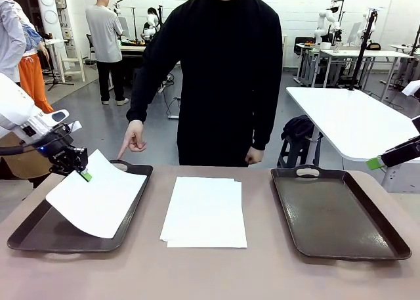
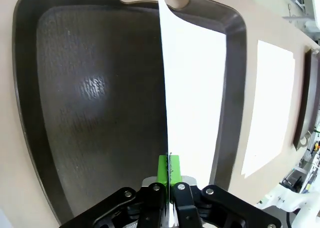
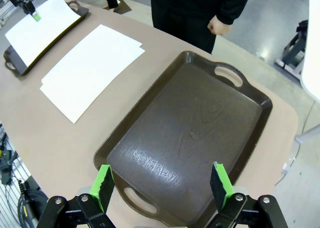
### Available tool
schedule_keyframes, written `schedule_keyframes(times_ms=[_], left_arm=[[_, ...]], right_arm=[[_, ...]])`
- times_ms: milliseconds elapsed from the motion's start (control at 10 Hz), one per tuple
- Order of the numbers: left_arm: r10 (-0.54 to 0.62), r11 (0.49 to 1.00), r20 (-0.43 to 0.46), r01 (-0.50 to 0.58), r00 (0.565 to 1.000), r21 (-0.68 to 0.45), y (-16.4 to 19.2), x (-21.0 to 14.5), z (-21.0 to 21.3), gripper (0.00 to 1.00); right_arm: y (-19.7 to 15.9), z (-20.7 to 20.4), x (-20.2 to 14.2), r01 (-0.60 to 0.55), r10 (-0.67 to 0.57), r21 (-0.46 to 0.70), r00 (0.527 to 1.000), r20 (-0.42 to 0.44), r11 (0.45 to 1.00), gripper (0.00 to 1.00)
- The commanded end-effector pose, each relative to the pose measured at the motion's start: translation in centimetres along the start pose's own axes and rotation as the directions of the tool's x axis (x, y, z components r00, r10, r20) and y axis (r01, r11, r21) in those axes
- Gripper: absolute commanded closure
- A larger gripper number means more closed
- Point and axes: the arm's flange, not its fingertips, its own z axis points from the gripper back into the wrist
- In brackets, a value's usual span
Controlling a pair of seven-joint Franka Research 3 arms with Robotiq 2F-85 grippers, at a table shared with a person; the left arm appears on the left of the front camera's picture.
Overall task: Sort the A4 documents.
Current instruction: Place the A4 Paper in the designated Handle tray.
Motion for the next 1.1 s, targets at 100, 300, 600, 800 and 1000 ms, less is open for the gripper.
schedule_keyframes(times_ms=[100, 300, 600, 800, 1000], left_arm=[[0.046, 0.999, 0.021, -0.046, 0.999, 0.016, 0.9, 1.1, -0.3, 0.99], [0.041, 0.998, 0.017, -0.042, 0.999, 0.037, 1.0, 1.7, -0.4, 0.99], [0.046, 0.997, -0.026, -0.044, 0.999, 0.063, 1.2, 2.4, -0.8, 0.94], [0.034, 0.997, -0.057, -0.03, 0.998, 0.067, 1.2, 2.3, -0.6, 0.75], [0.045, 0.995, -0.072, -0.038, 0.996, 0.092, 1.2, 2.0, -0.4, 0.55]], right_arm=[[0.0, -0.3, -0.1, 0.003, -0.003, 0.017, 1.0, 0.004, 1.0, 0.0], [0.0, -0.3, -0.1, 0.003, -0.003, 0.017, 1.0, 0.004, 1.0, 0.0], [0.0, -0.3, -0.1, 0.003, -0.003, 0.017, 1.0, 0.004, 1.0, 0.0], [0.0, -0.3, -0.1, 0.003, -0.003, 0.017, 1.0, 0.004, 1.0, 0.0], [0.0, -0.3, -0.1, 0.003, -0.003, 0.017, 1.0, 0.004, 1.0, 0.0]])
